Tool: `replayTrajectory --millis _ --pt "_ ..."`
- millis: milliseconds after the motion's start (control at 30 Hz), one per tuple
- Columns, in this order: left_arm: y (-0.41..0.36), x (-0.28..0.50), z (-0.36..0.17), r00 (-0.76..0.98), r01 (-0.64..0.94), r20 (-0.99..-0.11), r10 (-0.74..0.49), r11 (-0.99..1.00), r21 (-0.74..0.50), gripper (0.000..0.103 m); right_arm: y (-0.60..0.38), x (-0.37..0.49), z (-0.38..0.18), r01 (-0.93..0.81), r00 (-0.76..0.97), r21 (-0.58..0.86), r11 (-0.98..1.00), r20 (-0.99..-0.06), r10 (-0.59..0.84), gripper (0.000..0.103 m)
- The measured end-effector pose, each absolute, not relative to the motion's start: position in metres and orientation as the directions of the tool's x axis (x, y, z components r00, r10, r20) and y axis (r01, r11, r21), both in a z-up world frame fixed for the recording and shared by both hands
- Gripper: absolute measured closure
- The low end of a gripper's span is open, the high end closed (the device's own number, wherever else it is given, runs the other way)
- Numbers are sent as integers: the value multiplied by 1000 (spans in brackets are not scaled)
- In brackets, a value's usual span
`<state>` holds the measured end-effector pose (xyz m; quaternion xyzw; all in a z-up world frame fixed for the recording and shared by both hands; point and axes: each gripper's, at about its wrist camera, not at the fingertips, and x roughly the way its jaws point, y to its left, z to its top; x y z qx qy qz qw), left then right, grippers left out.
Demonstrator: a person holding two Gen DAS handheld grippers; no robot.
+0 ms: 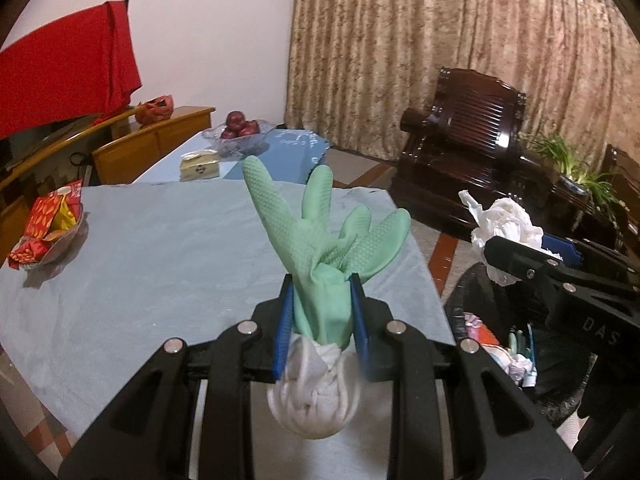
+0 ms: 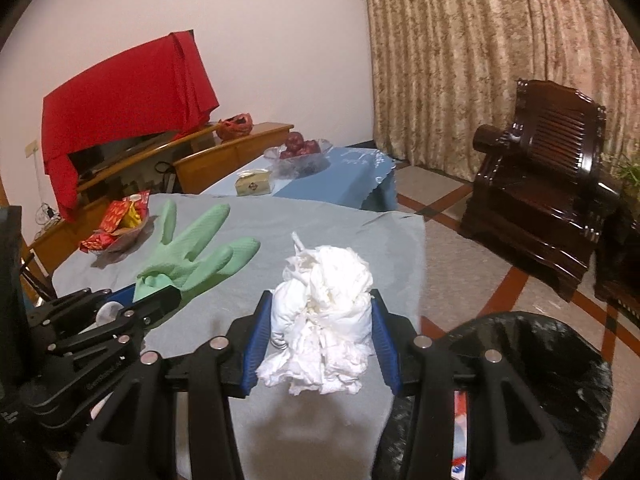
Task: Collect trash
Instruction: 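Lift the glove and tissue and carry them over the bin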
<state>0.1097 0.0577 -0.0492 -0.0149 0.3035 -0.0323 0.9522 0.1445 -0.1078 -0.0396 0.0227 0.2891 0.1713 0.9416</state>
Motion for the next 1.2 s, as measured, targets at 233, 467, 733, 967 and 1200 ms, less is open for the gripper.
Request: replayTrajectory --millis 233,467,733,967,1200 --pt "29 99 -46 814 109 -569 -119 993 -52 78 -139 124 -36 -267 796 124 956 -531 292 56" --pt "-2 94 -48 802 175 -572 -171 983 -49 78 -173 110 -34 -203 819 122 972 -523 237 56" --pt "-44 99 -55 774 272 -584 -244 961 -41 78 -220 97 -37 -103 837 126 987 -525 155 56" --pt "-83 106 -64 743 357 -595 -307 933 -35 78 -259 93 -44 -11 838 117 993 -540 73 56" --pt "-118 119 -78 711 431 -602 -363 902 -35 77 -290 91 -55 55 830 100 993 -558 10 56"
